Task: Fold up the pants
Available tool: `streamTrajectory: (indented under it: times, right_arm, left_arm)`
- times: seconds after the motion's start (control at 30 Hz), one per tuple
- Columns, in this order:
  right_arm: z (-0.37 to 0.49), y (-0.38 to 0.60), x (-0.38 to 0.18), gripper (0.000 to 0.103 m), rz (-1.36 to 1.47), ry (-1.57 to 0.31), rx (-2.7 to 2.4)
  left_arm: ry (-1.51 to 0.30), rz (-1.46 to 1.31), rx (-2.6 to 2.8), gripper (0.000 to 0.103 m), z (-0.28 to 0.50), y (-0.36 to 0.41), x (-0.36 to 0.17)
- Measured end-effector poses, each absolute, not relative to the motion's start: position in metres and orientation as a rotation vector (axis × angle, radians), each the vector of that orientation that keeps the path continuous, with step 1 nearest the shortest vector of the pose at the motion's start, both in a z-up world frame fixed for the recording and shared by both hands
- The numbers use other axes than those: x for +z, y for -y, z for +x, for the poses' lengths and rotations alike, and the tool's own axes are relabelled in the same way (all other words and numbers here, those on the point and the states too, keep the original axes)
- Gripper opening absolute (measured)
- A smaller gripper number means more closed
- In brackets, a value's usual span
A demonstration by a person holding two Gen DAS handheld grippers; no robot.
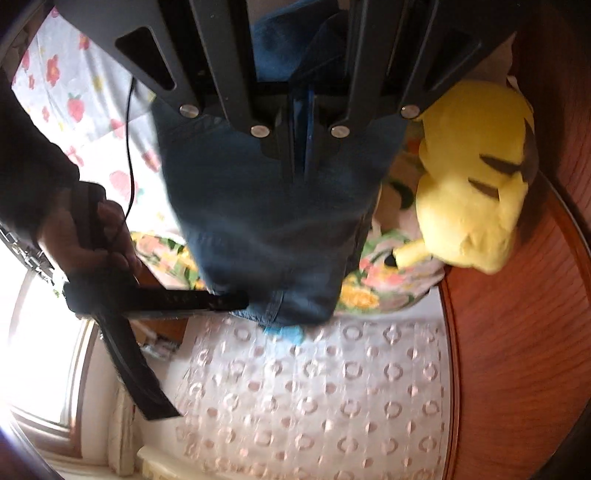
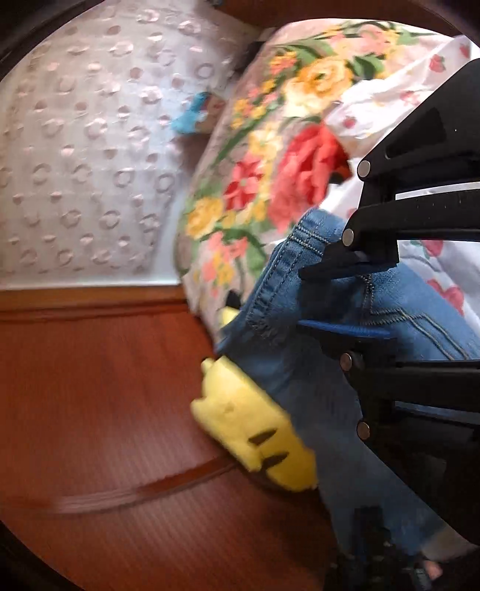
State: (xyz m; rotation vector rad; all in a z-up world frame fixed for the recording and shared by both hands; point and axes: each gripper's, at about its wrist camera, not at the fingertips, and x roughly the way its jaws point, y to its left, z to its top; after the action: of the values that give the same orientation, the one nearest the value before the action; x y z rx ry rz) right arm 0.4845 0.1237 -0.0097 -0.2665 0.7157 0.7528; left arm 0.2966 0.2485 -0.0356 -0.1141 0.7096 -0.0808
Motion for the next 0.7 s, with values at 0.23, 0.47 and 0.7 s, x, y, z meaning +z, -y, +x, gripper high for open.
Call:
streamTrajectory:
  times: [0.23, 0.47, 0.7]
  right_arm:
    - [0.508, -0.124, -0.044, 0.019, -0.195, -0.789, 0.742]
    - [0.458, -0.092, -0.016, 0.019, -0.162, -0.750, 0.737]
    - [0.376, -0.042, 0.032, 0.019, -0.095, -0.653, 0.754]
  left_arm:
    - [-0.724, -0.095, -0.061, 0.000, 0.296, -0.241, -0.048]
    - [-0.704, -0.073, -0.053, 0.000, 0.282, -0.229, -0.031]
    - [-0.647, -0.053, -0.057, 0.000, 0.251, -0.208, 0.002]
